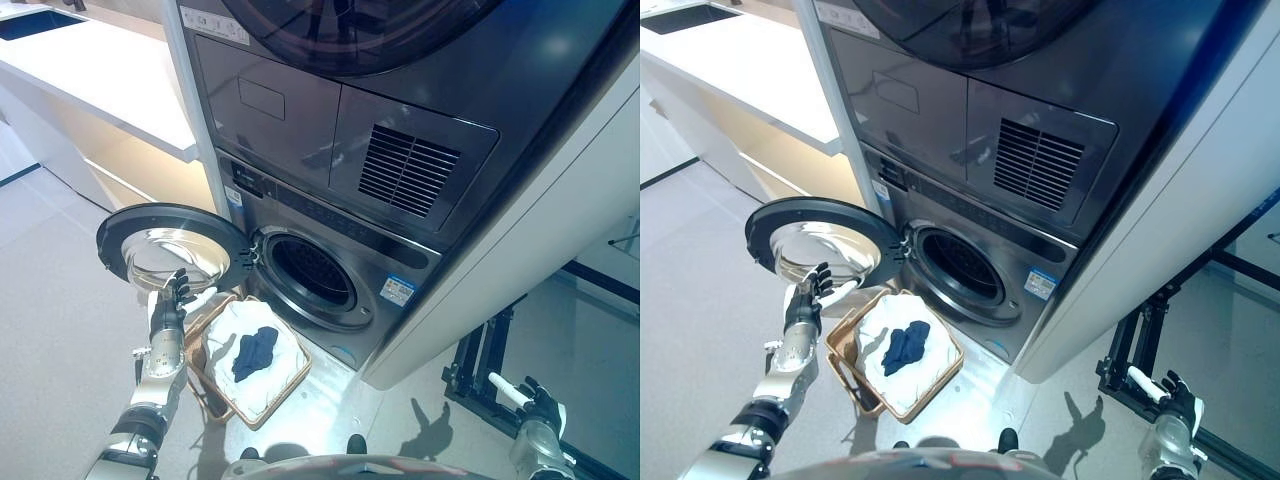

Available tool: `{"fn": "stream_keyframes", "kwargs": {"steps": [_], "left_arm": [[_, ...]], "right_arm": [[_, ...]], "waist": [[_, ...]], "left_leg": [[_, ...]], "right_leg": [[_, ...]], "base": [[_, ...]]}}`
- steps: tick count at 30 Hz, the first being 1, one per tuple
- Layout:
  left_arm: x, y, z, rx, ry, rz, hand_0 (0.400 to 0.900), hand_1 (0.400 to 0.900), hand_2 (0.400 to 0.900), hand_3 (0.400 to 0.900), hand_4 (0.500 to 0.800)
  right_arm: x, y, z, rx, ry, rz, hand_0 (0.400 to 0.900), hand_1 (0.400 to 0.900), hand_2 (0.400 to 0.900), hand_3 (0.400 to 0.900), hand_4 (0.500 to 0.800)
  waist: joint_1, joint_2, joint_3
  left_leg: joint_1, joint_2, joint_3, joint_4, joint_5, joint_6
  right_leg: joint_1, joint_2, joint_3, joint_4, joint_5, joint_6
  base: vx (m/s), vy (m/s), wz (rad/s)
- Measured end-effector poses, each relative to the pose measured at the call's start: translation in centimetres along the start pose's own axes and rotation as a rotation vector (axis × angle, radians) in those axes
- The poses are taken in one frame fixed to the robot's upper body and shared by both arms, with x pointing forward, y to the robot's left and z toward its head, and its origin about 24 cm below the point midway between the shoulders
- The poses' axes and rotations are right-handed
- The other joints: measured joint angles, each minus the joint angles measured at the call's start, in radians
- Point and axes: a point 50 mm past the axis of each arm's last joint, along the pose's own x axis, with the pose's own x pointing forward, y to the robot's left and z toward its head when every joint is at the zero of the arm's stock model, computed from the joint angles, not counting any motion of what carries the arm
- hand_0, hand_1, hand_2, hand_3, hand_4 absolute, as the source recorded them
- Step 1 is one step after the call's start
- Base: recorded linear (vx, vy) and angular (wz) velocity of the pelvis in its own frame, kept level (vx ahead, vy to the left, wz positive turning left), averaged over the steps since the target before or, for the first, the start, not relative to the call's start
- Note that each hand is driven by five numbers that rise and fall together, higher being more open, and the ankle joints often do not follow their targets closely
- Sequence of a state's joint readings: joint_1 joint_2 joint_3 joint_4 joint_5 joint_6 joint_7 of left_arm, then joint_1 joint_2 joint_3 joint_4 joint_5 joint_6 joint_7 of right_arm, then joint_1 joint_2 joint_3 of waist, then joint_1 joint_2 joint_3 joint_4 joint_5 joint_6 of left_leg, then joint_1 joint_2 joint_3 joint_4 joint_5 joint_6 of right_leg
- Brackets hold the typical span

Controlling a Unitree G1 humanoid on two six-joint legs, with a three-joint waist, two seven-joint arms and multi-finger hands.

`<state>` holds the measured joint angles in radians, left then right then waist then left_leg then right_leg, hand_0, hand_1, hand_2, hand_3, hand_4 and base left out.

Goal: Put the clothes in the basket into the washing machine.

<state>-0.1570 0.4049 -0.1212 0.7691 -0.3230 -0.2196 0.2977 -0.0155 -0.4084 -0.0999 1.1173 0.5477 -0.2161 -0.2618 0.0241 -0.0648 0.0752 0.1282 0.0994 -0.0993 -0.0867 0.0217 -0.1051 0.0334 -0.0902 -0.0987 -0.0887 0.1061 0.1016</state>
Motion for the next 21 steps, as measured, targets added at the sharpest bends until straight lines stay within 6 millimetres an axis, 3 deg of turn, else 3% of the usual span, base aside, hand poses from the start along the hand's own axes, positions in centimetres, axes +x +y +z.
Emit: {"fn": "stream_keyframes", "kwargs": {"steps": [19,21], "left_arm": [[0.0,0.02,-0.01,-0.008,0.003,0.001,0.9,0.9,0.9,0.9,0.8],[0.03,0.11,0.02,0.061,-0.009,-0.003,0.9,0.9,0.9,0.9,0.8]], "right_arm": [[0.0,0.0,-0.01,0.0,0.0,0.0,0.9,0.9,0.9,0.9,0.8],[-0.01,0.04,0.0,-0.003,0.0,0.002,0.9,0.9,0.9,0.9,0.8]], "waist": [[0.0,0.0,0.0],[-0.001,0.0,0.0]], "left_leg": [[0.0,0.001,0.001,-0.001,0.0,0.0],[-0.001,0.001,0.001,-0.001,0.0,0.0]], "right_leg": [[0.0,0.0,0.001,0.0,0.0,0.0],[-0.001,0.001,0.001,0.0,0.0,0.0]], "base": [[0.0,0.0,0.0],[0.0,0.0,0.0]]}}
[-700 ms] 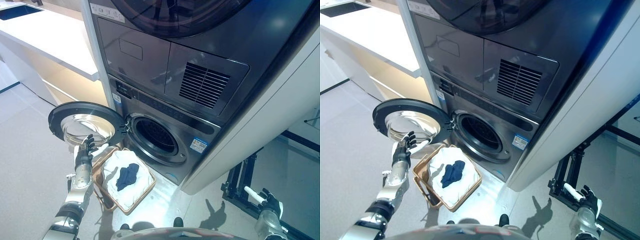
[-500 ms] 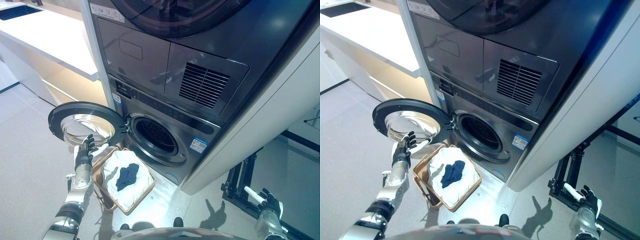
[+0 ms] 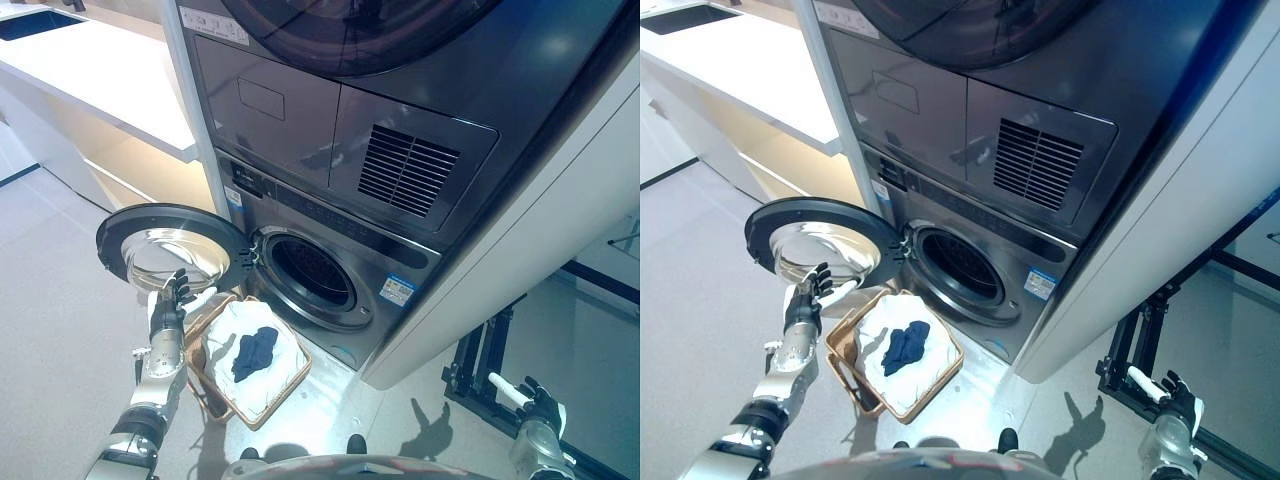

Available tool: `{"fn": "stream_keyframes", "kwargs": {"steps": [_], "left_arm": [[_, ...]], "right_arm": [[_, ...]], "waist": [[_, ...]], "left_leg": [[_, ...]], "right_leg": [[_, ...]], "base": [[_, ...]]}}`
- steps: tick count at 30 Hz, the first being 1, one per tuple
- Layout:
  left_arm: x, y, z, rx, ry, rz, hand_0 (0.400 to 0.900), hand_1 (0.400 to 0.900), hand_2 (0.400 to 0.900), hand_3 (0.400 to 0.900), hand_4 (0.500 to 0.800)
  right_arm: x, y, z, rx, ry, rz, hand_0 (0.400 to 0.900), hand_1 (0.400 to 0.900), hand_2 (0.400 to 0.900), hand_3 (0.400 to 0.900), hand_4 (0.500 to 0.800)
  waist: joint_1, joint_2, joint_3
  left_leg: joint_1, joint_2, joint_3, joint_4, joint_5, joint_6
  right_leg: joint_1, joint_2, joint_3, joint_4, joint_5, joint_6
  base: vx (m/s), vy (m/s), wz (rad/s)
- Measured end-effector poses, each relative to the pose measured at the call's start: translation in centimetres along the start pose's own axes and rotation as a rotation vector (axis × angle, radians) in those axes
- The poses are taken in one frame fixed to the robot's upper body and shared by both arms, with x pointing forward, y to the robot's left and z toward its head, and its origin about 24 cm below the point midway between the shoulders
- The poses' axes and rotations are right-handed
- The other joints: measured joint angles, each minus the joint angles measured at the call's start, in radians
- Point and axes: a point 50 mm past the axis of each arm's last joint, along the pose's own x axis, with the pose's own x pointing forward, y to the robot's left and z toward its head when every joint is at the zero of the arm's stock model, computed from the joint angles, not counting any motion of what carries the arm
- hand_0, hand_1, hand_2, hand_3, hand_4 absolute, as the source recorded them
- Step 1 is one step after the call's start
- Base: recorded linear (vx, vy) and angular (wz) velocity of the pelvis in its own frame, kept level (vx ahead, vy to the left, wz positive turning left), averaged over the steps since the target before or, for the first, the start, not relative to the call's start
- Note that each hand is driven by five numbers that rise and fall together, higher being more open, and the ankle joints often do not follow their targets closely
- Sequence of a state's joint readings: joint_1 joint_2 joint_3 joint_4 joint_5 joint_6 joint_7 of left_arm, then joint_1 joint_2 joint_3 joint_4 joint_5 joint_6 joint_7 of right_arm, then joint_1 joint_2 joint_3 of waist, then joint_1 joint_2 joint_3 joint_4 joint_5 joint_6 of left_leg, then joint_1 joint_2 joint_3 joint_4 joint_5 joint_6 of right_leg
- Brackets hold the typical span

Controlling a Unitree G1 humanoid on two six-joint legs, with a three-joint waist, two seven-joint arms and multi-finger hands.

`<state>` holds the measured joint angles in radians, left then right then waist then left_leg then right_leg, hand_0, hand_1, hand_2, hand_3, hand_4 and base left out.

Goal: Put the clothes in the basket into the washing machine.

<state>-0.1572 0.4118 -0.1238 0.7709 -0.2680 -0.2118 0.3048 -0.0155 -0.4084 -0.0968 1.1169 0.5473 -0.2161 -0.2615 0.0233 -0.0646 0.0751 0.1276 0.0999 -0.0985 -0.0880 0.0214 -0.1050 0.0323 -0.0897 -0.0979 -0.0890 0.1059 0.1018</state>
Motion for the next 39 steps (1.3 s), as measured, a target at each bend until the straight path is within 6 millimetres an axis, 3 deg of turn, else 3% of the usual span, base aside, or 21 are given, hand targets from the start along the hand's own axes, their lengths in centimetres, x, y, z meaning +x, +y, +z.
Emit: {"fn": "stream_keyframes", "kwargs": {"steps": [7,14,18,27,32,39], "left_arm": [[0.8,0.1,0.3,0.339,-0.03,-0.03,0.9,0.9,0.9,0.9,0.8],[0.7,-1.0,0.7,0.405,-0.073,-0.046,0.9,0.9,0.9,0.9,0.8],[1.6,-1.6,2.9,0.384,-0.138,-0.01,0.9,0.9,0.9,0.9,0.8],[3.8,-2.9,10.5,0.343,-0.352,0.083,0.9,0.9,0.9,0.9,0.8],[4.1,-3.0,13.0,0.378,-0.44,0.129,0.9,0.9,0.9,0.9,0.8],[4.9,-2.1,15.8,0.446,-0.519,0.22,0.9,0.9,0.9,0.9,0.8]], "right_arm": [[-0.2,0.9,0.6,-0.041,-0.041,0.046,0.9,0.9,0.9,0.9,0.8],[-0.3,2.1,2.7,-0.033,-0.144,0.077,0.9,0.9,0.9,0.9,0.8],[-0.4,3.0,4.7,-0.011,-0.236,0.093,0.9,0.9,0.9,0.9,0.8],[-1.0,5.2,10.9,0.09,-0.448,0.131,0.9,0.9,0.9,0.9,0.8],[-1.5,4.7,13.6,0.121,-0.56,0.108,0.9,0.9,0.9,0.9,0.8],[-1.7,4.1,14.5,0.149,-0.619,0.078,0.9,0.9,0.9,0.9,0.8]], "waist": [[-0.004,0.001,0.001],[-0.027,0.007,0.068],[-0.033,0.005,0.152],[-0.055,-0.023,0.333],[-0.08,-0.036,0.358],[-0.106,-0.052,0.373]], "left_leg": [[-0.041,0.0,0.0,0.001,0.004,-0.004],[-0.121,-0.002,0.002,0.008,0.013,-0.009],[-0.2,-0.01,0.009,0.035,0.016,-0.009],[-0.392,-0.019,0.014,0.122,0.01,-0.013],[-0.481,-0.021,0.01,0.159,0.006,-0.015],[-0.629,-0.031,0.002,0.23,-0.001,-0.016]], "right_leg": [[-0.043,0.001,0.0,0.0,0.004,-0.004],[-0.119,0.001,0.003,0.001,0.019,-0.005],[-0.192,-0.006,0.011,0.009,0.034,-0.006],[-0.382,-0.01,0.032,0.08,0.041,-0.013],[-0.467,-0.011,0.033,0.11,0.041,-0.014],[-0.596,-0.017,0.034,0.152,0.043,-0.018]], "base": [[-0.05,0.007,0.01],[-0.1,0.037,-0.05],[-0.17,0.051,-0.09],[-0.07,0.009,-0.03],[-0.06,-0.011,0.02],[-0.06,-0.006,0.0]]}}
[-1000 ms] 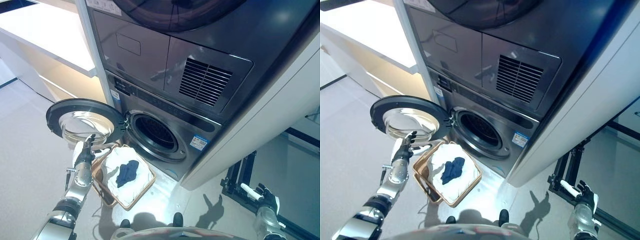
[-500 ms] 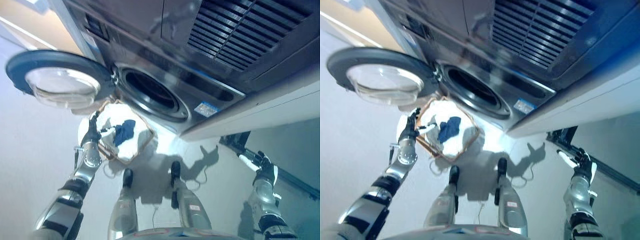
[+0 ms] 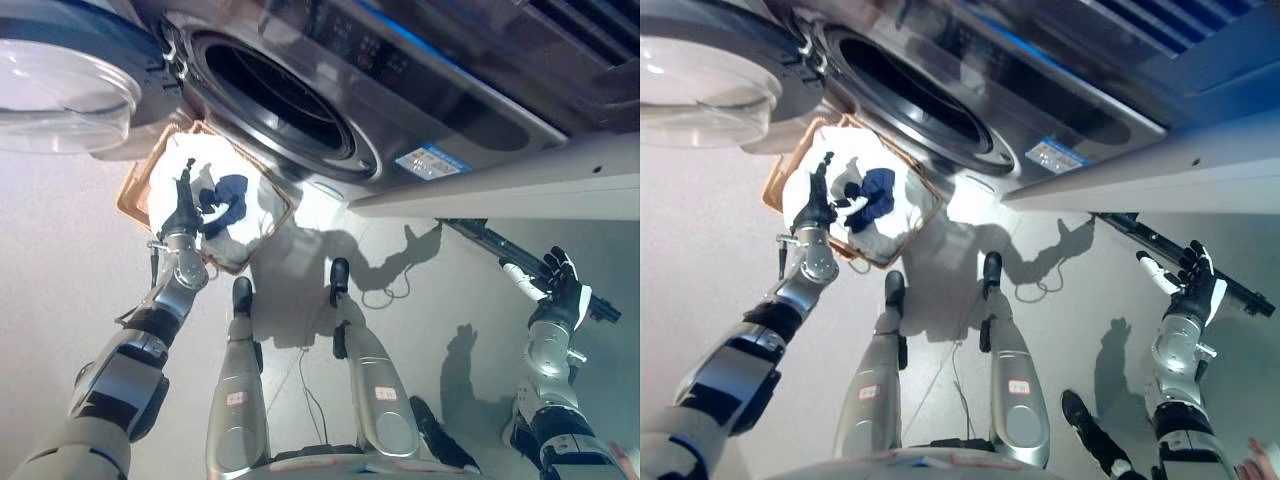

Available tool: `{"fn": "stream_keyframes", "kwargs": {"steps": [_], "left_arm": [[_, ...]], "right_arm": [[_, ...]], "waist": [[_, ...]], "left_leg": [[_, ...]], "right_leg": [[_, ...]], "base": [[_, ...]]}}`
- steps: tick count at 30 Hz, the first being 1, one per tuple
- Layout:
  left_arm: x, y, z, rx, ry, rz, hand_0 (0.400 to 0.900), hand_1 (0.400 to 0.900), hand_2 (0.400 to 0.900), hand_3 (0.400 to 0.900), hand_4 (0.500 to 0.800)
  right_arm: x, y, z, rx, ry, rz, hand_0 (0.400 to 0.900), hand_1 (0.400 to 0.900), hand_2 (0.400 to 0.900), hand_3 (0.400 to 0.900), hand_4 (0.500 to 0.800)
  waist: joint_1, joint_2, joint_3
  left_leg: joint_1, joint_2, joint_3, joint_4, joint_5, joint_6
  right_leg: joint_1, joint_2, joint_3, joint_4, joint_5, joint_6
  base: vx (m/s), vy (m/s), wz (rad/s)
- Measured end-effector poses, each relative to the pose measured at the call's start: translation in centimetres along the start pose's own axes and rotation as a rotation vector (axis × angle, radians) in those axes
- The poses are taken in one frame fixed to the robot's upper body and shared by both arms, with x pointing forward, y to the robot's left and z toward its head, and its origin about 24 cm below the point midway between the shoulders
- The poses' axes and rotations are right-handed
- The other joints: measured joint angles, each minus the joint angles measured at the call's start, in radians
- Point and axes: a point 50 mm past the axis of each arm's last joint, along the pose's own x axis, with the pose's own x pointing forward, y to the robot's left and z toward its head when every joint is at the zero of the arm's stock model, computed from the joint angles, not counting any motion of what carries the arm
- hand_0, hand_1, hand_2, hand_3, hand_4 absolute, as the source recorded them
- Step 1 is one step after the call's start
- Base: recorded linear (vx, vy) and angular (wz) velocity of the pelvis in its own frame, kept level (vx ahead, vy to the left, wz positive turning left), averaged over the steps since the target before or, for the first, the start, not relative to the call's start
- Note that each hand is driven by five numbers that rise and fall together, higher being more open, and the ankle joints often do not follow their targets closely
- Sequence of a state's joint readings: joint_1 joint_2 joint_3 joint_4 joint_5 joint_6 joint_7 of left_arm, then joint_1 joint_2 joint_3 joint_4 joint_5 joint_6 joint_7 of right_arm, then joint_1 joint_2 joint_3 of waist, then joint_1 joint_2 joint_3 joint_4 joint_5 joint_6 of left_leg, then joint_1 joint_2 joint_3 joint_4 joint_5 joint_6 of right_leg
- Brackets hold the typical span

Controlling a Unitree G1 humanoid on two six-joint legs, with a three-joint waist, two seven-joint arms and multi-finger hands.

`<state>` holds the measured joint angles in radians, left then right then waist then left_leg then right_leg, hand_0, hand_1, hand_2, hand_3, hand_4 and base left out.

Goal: Put the clothes in the basket into the washing machine.

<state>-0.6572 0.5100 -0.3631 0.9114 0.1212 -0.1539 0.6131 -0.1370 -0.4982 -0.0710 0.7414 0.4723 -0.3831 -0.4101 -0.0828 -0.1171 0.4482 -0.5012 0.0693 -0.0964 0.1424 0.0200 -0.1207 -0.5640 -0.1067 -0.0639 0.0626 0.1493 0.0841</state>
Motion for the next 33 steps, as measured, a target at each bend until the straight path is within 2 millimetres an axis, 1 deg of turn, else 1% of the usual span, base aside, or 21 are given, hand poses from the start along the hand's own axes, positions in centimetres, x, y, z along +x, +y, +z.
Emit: {"fn": "stream_keyframes", "kwargs": {"steps": [3,6,9,11,14,19,23,28,33], "left_arm": [[0.6,0.6,-0.3,0.07,0.007,0.026,0.9,0.9,0.9,0.9,0.8],[0.9,1.0,-0.6,0.106,0.014,0.036,0.9,0.9,0.9,0.9,0.8],[1.5,1.7,-0.3,0.135,-0.004,0.055,0.9,0.9,0.9,0.9,0.8],[1.6,1.8,-0.2,0.142,-0.012,0.06,0.9,0.9,0.9,0.9,0.8],[2.3,2.2,1.0,0.14,-0.045,0.087,0.9,0.9,0.9,0.9,0.8],[3.7,3.3,2.3,0.163,-0.076,0.128,0.9,0.9,0.9,0.9,0.8],[4.8,5.0,3.5,0.174,-0.111,0.19,0.9,0.9,0.9,0.9,0.8],[5.3,6.3,3.6,0.194,-0.122,0.233,0.9,0.9,0.9,0.9,0.8],[6.3,7.7,5.1,0.211,-0.149,0.287,0.9,0.9,0.9,0.9,0.8]], "right_arm": [[0.0,0.1,0.3,0.01,-0.018,0.0,0.9,0.9,0.9,0.9,0.8],[0.1,0.1,0.8,0.026,-0.05,-0.006,0.9,0.9,0.9,0.9,0.8],[0.2,0.3,1.6,0.044,-0.088,-0.007,0.9,0.9,0.9,0.9,0.8],[0.3,0.3,1.9,0.047,-0.099,-0.01,0.9,0.9,0.9,0.9,0.8],[0.6,0.2,2.8,0.06,-0.139,-0.025,0.9,0.9,0.9,0.9,0.8],[0.8,0.8,4.5,0.107,-0.214,-0.021,0.9,0.9,0.9,0.9,0.8],[0.9,0.5,6.1,0.159,-0.284,-0.053,0.9,0.9,0.9,0.9,0.8],[0.9,0.4,6.3,0.166,-0.294,-0.085,0.9,0.9,0.9,0.9,0.8],[0.8,0.6,7.0,0.176,-0.332,-0.087,0.9,0.9,0.9,0.9,0.8]], "waist": [[-0.009,-0.011,0.006],[-0.017,-0.018,0.01],[-0.027,-0.025,0.015],[-0.03,-0.029,0.019],[-0.037,-0.033,0.021],[-0.054,-0.041,0.028],[-0.06,-0.041,0.029],[-0.064,-0.041,0.029],[-0.067,-0.041,0.028]], "left_leg": [[-0.062,-0.002,-0.002,0.053,-0.016,-0.002],[-0.119,-0.004,-0.001,0.103,-0.033,0.0],[-0.188,-0.007,-0.002,0.149,-0.042,0.0],[-0.218,-0.008,-0.003,0.171,-0.048,0.0],[-0.29,-0.012,-0.01,0.211,-0.054,0.001],[-0.375,-0.016,-0.022,0.253,-0.055,0.001],[-0.465,-0.019,-0.026,0.294,-0.059,0.0],[-0.517,-0.02,-0.026,0.308,-0.06,0.0],[-0.589,-0.019,-0.029,0.32,-0.06,-0.002]], "right_leg": [[-0.054,-0.001,0.005,0.029,0.0,0.0],[-0.097,0.0,0.01,0.048,0.0,-0.001],[-0.16,0.0,0.02,0.077,0.0,0.0],[-0.188,0.0,0.022,0.093,-0.002,0.0],[-0.251,-0.002,0.023,0.118,-0.002,0.0],[-0.326,-0.003,0.024,0.148,-0.001,0.0],[-0.408,-0.003,0.026,0.172,-0.002,0.001],[-0.462,-0.004,0.029,0.185,-0.002,0.001],[-0.535,-0.003,0.028,0.202,0.0,-0.002]], "base": [[-0.05,0.004,-0.05],[-0.05,-0.008,-0.02],[-0.07,-0.011,0.04],[-0.08,-0.016,0.03],[-0.06,-0.015,0.0],[-0.06,-0.001,0.01],[-0.04,0.018,-0.02],[-0.04,-0.008,-0.03],[-0.01,-0.011,0.01]]}}
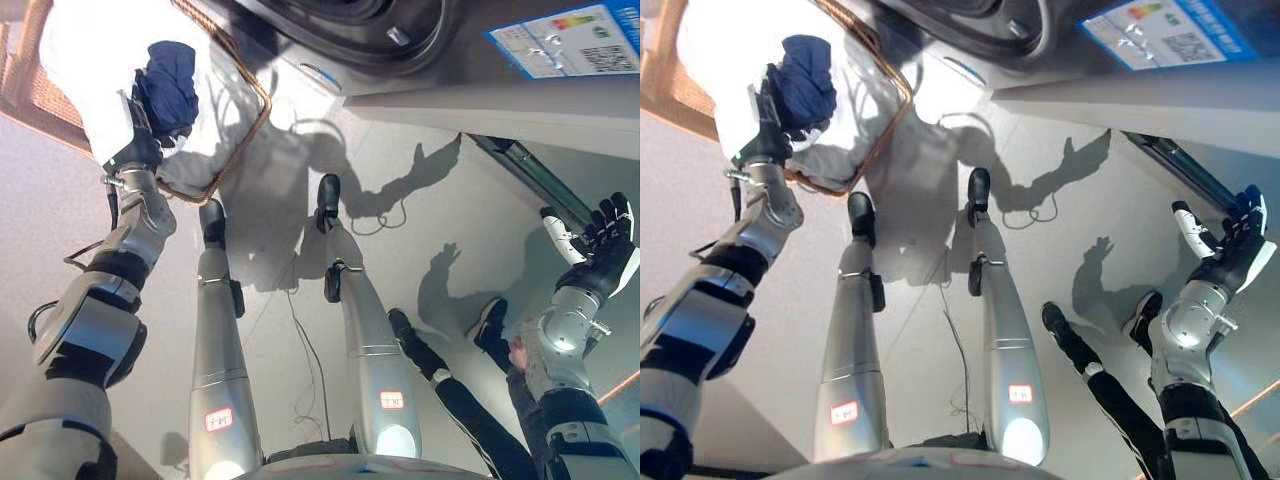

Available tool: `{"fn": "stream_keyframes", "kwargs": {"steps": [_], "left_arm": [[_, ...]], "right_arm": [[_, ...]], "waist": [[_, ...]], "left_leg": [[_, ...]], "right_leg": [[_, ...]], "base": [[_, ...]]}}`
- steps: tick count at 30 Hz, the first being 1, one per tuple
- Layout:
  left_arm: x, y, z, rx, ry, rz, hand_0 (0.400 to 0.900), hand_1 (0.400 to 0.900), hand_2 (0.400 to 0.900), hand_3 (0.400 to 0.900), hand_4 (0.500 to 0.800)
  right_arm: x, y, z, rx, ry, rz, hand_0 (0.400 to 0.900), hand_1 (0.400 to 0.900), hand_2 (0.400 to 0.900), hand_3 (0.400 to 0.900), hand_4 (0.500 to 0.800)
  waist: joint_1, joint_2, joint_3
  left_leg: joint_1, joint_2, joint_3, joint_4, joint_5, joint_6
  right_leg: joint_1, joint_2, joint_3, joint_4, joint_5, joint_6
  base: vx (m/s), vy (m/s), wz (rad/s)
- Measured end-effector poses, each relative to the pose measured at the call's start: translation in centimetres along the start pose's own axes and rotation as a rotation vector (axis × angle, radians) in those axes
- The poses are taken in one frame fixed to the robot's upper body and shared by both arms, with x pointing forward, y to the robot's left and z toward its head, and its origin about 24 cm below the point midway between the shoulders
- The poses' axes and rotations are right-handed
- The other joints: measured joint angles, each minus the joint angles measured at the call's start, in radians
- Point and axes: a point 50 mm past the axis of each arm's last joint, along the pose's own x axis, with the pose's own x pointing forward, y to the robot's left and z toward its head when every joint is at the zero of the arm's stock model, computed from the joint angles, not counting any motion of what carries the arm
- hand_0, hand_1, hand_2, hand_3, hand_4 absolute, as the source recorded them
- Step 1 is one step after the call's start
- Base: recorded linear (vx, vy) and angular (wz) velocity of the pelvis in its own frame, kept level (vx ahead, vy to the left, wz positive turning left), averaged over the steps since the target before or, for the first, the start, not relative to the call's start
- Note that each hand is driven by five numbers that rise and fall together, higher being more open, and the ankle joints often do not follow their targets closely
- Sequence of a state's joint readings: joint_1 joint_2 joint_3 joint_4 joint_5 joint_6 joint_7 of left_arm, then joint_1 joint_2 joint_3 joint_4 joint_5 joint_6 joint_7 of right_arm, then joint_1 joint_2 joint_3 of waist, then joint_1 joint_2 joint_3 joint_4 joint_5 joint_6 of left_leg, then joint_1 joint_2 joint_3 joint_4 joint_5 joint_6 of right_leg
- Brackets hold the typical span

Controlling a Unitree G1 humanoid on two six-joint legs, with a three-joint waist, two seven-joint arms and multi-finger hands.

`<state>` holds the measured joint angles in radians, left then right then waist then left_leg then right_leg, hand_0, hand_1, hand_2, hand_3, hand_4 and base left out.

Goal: Put the clothes in the basket into the washing machine.

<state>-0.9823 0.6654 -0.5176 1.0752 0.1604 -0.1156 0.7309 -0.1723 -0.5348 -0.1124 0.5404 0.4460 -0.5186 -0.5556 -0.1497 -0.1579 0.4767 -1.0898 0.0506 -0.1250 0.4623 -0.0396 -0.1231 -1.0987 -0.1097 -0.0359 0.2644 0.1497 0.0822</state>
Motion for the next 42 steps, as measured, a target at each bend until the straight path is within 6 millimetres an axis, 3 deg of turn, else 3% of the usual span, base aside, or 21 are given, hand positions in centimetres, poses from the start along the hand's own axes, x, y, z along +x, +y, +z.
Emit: {"fn": "stream_keyframes", "kwargs": {"steps": [2,3,4,5,21,31,36,42], "left_arm": [[0.7,0.5,0.2,0.021,0.002,0.019,0.9,0.9,0.9,0.9,0.8],[0.9,0.8,0.2,0.029,0.003,0.026,0.533,0.533,0.533,0.533,0.58],[1.1,0.9,0.3,0.033,0.003,0.031,0.443,0.443,0.443,0.443,0.526],[1.2,1.0,0.4,0.041,0.0,0.034,0.4,0.4,0.4,0.4,0.5],[2.0,1.8,1.1,0.044,-0.014,0.079,0.4,0.4,0.4,0.4,0.5],[-1.7,-2.5,0.2,-0.02,0.028,-0.089,0.4,0.4,0.4,0.4,0.5],[-3.8,-4.4,-0.2,-0.143,0.12,-0.171,0.4,0.4,0.4,0.4,0.5],[-4.9,-5.8,0.9,-0.544,0.285,-0.226,0.4,0.4,0.4,0.4,0.5]], "right_arm": [[0.2,0.4,0.5,0.015,-0.025,0.007,0.9,0.9,0.9,0.9,0.8],[0.3,0.7,0.8,0.017,-0.042,0.015,0.9,0.9,0.9,0.9,0.8],[0.5,0.9,1.1,0.02,-0.056,0.017,0.9,0.9,0.9,0.9,0.8],[0.6,1.1,1.3,0.023,-0.07,0.018,0.9,0.9,0.9,0.9,0.8],[0.5,1.6,2.3,0.031,-0.123,0.026,0.9,0.9,0.9,0.9,0.8],[0.7,1.7,1.3,0.005,-0.073,0.006,0.9,0.9,0.9,0.9,0.8],[0.8,1.4,0.0,-0.037,-0.006,-0.005,0.9,0.9,0.9,0.9,0.8],[0.9,0.6,-1.1,-0.049,0.075,-0.032,0.9,0.9,0.9,0.9,0.8]], "waist": [[-0.008,0.0,0.0],[-0.014,0.0,0.0],[-0.016,0.0,0.0],[-0.018,0.0,0.0],[-0.018,0.001,0.0],[0.017,0.004,-0.002],[0.036,0.014,-0.002],[0.052,0.056,-0.01]], "left_leg": [[-0.015,0.0,-0.002,0.002,0.0,0.0],[-0.017,-0.001,-0.003,0.002,0.0,0.0],[-0.017,-0.001,-0.003,0.002,0.0,0.0],[-0.017,0.0,-0.003,0.002,0.0,0.0],[-0.027,-0.001,0.004,0.002,0.0,0.0],[0.171,-0.002,0.044,-0.097,0.028,0.001],[0.316,0.002,0.047,-0.214,0.071,-0.006],[0.482,0.001,0.046,-0.363,0.123,-0.001]], "right_leg": [[-0.012,0.0,-0.001,0.0,0.0,0.0],[-0.014,0.0,-0.003,0.0,0.0,0.0],[-0.014,0.0,-0.002,0.0,0.0,0.0],[-0.014,0.0,-0.002,0.0,0.0,0.0],[-0.03,-0.001,0.004,0.004,0.0,0.0],[0.11,-0.005,0.037,-0.012,-0.006,0.003],[0.219,-0.004,0.033,-0.052,0.002,-0.007],[0.347,-0.01,0.02,-0.109,0.0,-0.005]], "base": [[0.0,0.0,0.0],[0.0,0.0,0.0],[0.0,0.0,0.0],[0.0,0.0,0.0],[0.01,0.004,-0.01],[0.06,-0.009,0.01],[0.06,-0.039,0.05],[0.04,-0.023,0.03]]}}
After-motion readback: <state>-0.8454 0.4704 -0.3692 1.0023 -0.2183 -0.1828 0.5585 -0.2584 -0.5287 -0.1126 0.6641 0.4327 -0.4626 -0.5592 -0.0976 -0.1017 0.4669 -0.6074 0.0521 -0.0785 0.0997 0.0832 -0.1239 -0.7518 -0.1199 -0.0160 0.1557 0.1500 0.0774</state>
